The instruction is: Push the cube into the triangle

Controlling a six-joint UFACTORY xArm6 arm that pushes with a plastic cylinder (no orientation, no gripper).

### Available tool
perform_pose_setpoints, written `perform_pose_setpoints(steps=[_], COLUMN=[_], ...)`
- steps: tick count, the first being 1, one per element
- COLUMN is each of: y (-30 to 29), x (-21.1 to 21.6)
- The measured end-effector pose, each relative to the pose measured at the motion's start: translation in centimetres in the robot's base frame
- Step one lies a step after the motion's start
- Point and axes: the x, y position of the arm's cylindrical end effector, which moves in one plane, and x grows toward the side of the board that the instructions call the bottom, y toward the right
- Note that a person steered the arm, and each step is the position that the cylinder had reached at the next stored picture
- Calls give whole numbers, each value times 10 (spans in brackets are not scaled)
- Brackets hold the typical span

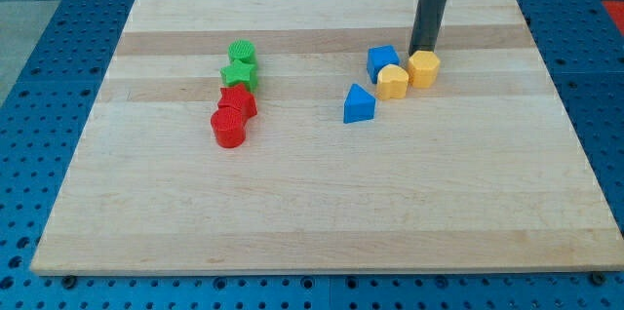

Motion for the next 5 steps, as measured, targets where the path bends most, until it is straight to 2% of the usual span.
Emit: perform_pose_setpoints(steps=[5], y=[-90], x=[5])
